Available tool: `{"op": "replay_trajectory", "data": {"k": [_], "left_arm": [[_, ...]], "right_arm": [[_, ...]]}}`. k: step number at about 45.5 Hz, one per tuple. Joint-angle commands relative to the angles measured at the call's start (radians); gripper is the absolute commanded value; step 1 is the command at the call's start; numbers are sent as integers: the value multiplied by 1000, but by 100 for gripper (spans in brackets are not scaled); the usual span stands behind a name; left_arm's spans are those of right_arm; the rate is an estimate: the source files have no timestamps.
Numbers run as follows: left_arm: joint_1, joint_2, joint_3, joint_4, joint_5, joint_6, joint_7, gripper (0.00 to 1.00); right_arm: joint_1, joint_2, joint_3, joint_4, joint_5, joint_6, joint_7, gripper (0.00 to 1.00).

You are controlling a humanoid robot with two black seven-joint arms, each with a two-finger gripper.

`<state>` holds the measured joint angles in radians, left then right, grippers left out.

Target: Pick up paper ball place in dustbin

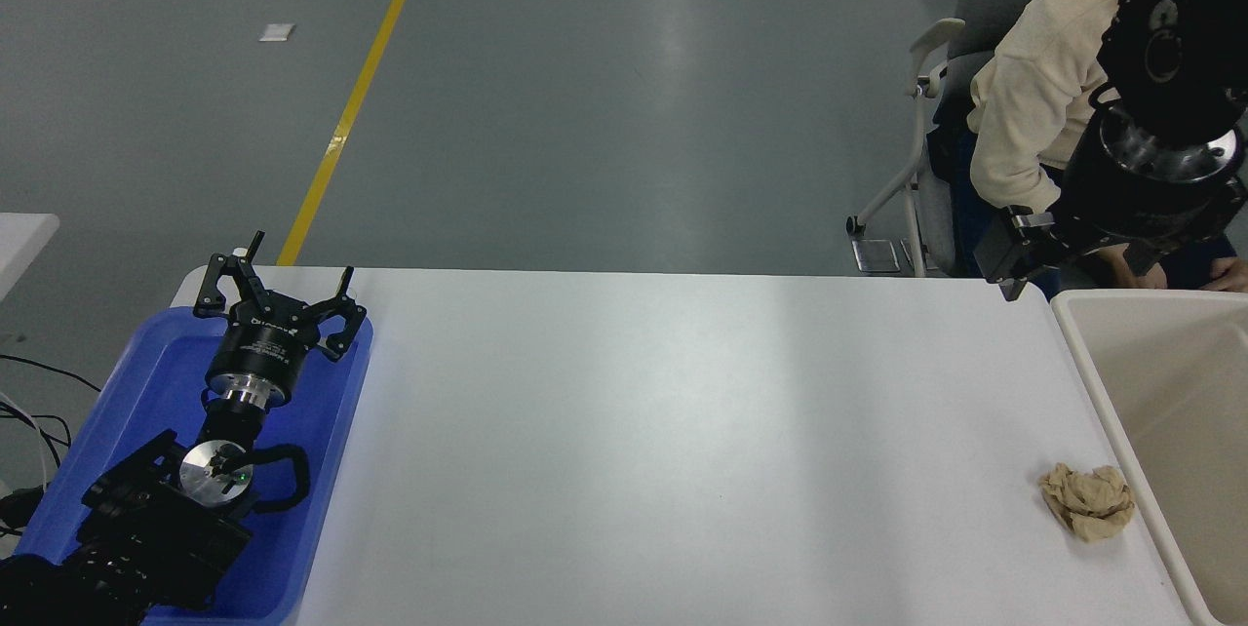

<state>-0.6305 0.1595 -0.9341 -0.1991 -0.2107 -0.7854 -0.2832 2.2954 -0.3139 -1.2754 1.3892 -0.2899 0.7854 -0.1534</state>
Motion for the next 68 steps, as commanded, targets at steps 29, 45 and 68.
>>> {"op": "replay_trajectory", "data": {"k": [29, 45, 68], "left_arm": [[0, 0, 0, 0, -1, 0, -1, 100], [0, 0, 0, 1, -1, 0, 1, 100], [0, 0, 0, 0, -1, 0, 1, 100]], "right_arm": [[-19, -2, 2, 1, 0, 0, 0, 100], [18, -4, -32, -1, 0, 0, 0, 100], [44, -28, -73, -16, 51, 0, 0, 100]]}}
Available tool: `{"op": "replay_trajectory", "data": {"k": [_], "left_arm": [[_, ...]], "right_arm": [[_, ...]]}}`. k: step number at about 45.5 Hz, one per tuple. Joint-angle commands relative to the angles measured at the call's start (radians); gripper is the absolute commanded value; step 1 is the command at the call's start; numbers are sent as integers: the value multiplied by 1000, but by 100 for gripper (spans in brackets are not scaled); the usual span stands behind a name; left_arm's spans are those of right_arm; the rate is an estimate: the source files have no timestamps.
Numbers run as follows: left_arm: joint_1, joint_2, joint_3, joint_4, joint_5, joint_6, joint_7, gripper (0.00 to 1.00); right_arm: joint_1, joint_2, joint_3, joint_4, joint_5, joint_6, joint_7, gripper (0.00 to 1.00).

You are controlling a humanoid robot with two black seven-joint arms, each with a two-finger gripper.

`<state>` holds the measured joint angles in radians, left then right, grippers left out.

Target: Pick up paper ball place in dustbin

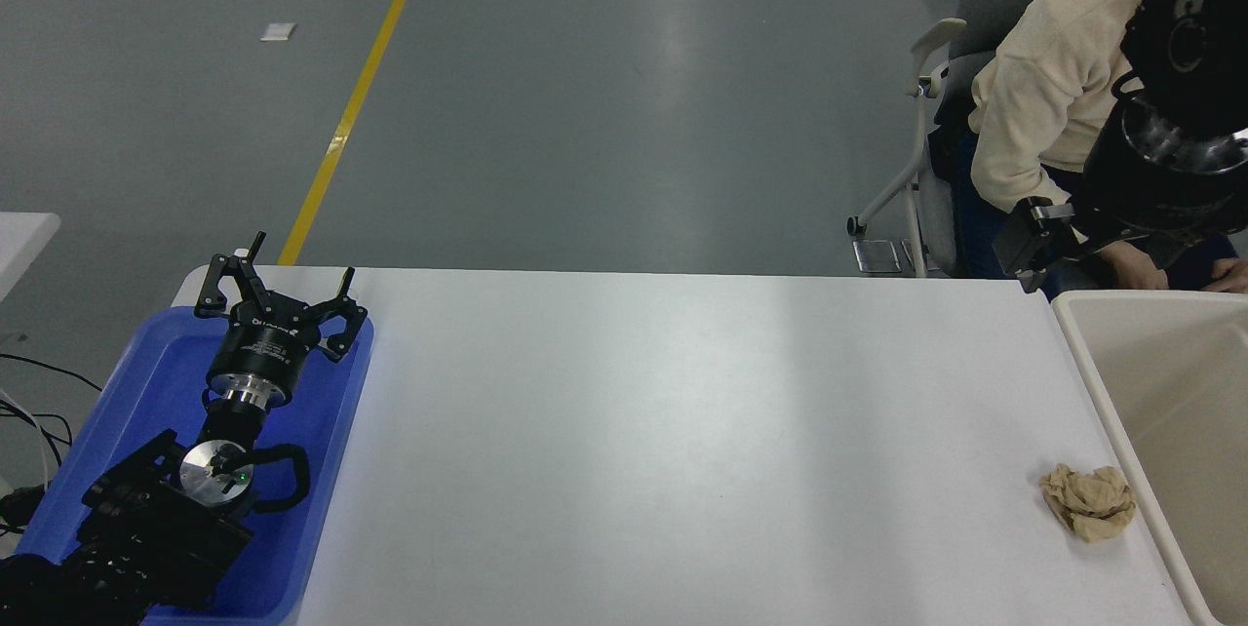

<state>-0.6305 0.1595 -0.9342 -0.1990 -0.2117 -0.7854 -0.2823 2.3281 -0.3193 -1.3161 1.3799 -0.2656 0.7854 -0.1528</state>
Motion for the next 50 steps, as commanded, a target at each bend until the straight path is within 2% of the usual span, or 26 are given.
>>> {"op": "replay_trajectory", "data": {"k": [1, 12, 21, 26, 31, 34, 47, 50], "left_arm": [[0, 0, 0, 0, 0, 0, -1, 100], [0, 0, 0, 0, 0, 0, -1, 100], [0, 0, 0, 1, 0, 0, -3, 100], [0, 0, 0, 1, 0, 0, -3, 100], [0, 0, 0, 0, 0, 0, -5, 100], [0, 0, 0, 1, 0, 0, -5, 100], [0, 0, 0, 1, 0, 0, -5, 100], [0, 0, 0, 0, 0, 0, -5, 100]], "right_arm": [[10, -32, -32, -7, 28, 0, 1, 100], [10, -124, 40, -7, 158, 0, 2, 100], [-18, -138, 37, 1, 164, 0, 2, 100], [-78, -142, 26, -5, 118, 0, 1, 100], [-121, -161, 21, -10, -53, 0, -1, 100], [-162, -199, 32, -13, -115, 0, -1, 99], [-351, -333, 51, -73, -162, -118, 1, 97], [-424, -340, 78, -107, -162, -190, 1, 91]]}}
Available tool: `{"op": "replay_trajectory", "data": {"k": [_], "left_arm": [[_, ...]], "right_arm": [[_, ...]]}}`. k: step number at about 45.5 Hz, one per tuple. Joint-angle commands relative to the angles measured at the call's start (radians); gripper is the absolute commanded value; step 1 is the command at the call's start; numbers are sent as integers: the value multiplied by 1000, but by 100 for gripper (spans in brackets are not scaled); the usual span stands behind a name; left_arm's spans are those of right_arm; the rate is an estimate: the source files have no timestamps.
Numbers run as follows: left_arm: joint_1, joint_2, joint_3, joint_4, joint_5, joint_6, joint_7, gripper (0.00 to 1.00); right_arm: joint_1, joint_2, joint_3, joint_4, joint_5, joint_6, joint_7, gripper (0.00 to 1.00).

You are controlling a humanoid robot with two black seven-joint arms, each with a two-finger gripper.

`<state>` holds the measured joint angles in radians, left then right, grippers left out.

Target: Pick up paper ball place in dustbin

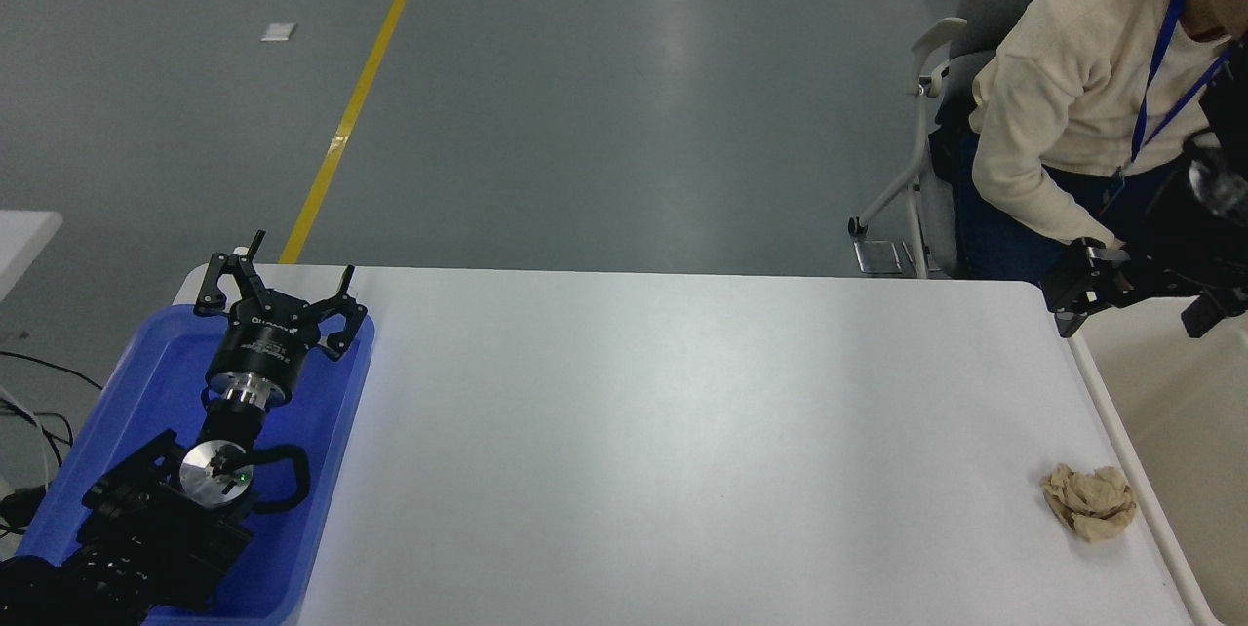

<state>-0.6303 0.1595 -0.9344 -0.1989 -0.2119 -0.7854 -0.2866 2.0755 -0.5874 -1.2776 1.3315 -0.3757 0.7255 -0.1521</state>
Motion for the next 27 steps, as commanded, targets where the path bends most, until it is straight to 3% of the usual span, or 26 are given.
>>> {"op": "replay_trajectory", "data": {"k": [1, 15, 27], "left_arm": [[0, 0, 0, -1, 0, 0, 0, 100], [0, 0, 0, -1, 0, 0, -2, 100], [0, 0, 0, -1, 0, 0, -2, 100]], "right_arm": [[-199, -74, 50, -70, -52, -159, 0, 89], [-428, -71, 89, -118, -52, -452, 0, 89], [-692, -69, 242, -319, -51, -472, 0, 90]]}}
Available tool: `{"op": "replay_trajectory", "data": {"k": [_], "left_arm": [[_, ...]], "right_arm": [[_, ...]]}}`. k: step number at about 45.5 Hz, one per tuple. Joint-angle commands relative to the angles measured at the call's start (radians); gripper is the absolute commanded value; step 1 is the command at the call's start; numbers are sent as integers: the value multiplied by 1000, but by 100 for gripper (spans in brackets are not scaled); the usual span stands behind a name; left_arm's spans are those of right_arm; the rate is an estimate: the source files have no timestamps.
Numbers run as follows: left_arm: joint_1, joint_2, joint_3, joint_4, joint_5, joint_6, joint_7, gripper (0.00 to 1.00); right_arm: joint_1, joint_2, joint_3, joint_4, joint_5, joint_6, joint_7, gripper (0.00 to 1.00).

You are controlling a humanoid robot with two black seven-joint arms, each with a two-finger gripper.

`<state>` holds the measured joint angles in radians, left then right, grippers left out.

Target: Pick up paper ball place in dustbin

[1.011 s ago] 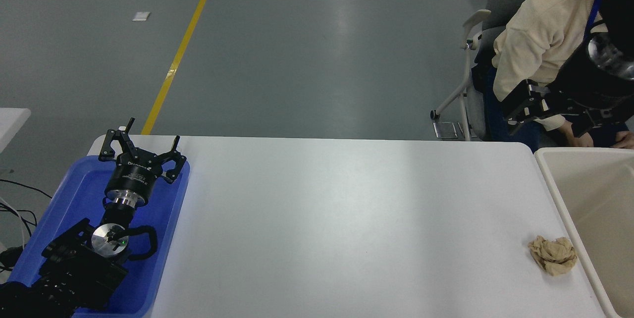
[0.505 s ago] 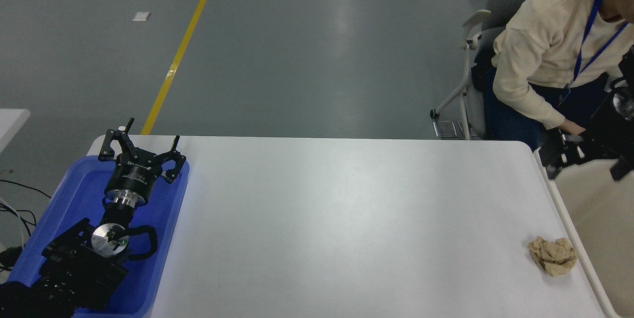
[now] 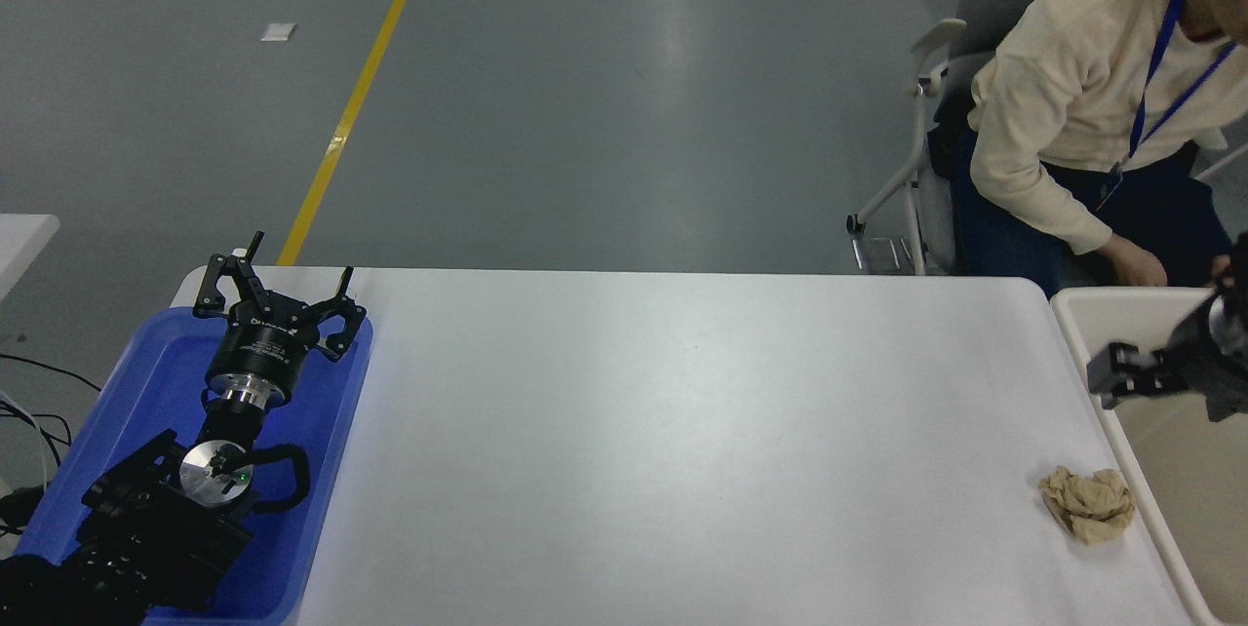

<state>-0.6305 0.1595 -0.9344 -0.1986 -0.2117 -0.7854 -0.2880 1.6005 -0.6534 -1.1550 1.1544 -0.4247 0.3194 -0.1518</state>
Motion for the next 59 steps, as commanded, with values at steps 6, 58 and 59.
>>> {"op": "replay_trajectory", "data": {"k": [6, 58, 59], "left_arm": [[0, 0, 0, 1, 0, 0, 0, 100], [0, 0, 0, -1, 0, 0, 0, 100], [0, 0, -1, -1, 0, 0, 0, 100]], "right_arm": [[-303, -2, 201, -182, -3, -69, -2, 90], [-600, 84, 440, -375, 0, -137, -3, 86], [-603, 84, 440, -375, 0, -138, -3, 83]]}}
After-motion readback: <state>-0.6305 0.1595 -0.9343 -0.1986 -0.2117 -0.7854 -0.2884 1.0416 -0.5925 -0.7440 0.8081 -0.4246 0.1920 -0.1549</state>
